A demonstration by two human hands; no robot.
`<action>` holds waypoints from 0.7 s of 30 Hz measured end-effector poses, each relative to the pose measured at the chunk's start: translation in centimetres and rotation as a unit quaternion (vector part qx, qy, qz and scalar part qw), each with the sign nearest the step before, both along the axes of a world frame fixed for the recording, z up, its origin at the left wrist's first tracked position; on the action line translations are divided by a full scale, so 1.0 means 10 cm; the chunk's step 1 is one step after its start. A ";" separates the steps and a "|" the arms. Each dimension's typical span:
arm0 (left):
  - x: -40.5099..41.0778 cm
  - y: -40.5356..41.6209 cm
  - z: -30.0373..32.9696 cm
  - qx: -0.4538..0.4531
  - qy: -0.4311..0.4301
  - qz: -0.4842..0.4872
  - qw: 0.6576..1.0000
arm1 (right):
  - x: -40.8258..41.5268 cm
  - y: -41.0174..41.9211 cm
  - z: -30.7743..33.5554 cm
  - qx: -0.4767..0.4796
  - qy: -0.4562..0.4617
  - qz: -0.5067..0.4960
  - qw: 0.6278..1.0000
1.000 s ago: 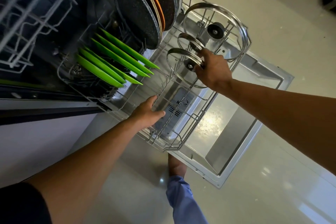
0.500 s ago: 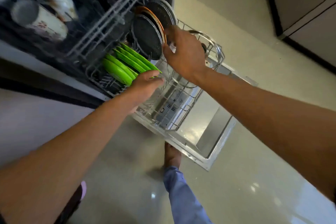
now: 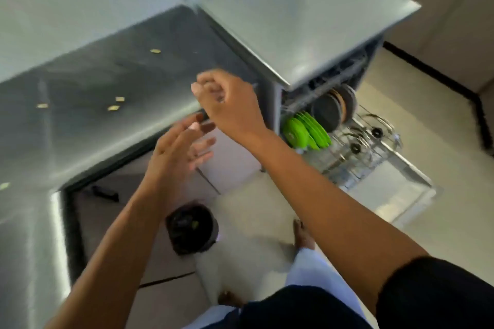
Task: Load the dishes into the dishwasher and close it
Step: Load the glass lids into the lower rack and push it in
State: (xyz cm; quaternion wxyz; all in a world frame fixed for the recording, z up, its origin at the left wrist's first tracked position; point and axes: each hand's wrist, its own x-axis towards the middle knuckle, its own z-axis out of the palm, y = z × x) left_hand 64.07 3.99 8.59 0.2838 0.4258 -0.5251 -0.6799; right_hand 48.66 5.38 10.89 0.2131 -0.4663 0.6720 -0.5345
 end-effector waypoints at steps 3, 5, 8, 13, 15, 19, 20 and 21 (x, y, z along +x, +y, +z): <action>0.97 0.07 0.26 0.009 0.046 0.126 0.991 | 0.89 -0.20 0.33 0.033 0.011 0.123 0.992; 1.48 0.16 0.33 0.032 0.074 0.215 0.973 | 1.38 -0.29 0.47 0.062 0.032 0.206 0.976; 2.31 0.40 0.31 0.061 0.129 0.362 0.921 | 2.17 -0.38 0.65 0.095 0.070 0.329 0.937; 3.37 0.87 0.12 0.104 0.253 0.537 0.798 | 3.26 -0.39 0.76 0.111 0.094 0.470 0.870; 3.67 1.02 0.03 0.117 0.307 0.589 0.739 | 3.59 -0.36 0.77 0.117 0.099 0.514 0.844; 4.29 1.26 -0.13 0.109 0.411 0.668 0.610 | 4.19 -0.25 0.74 0.133 0.132 0.603 0.775; 4.42 1.27 -0.15 0.105 0.432 0.681 0.582 | 4.28 -0.23 0.72 0.138 0.138 0.617 0.763; 4.57 1.29 -0.18 0.099 0.450 0.696 0.551 | 4.40 -0.21 0.70 0.143 0.142 0.630 0.750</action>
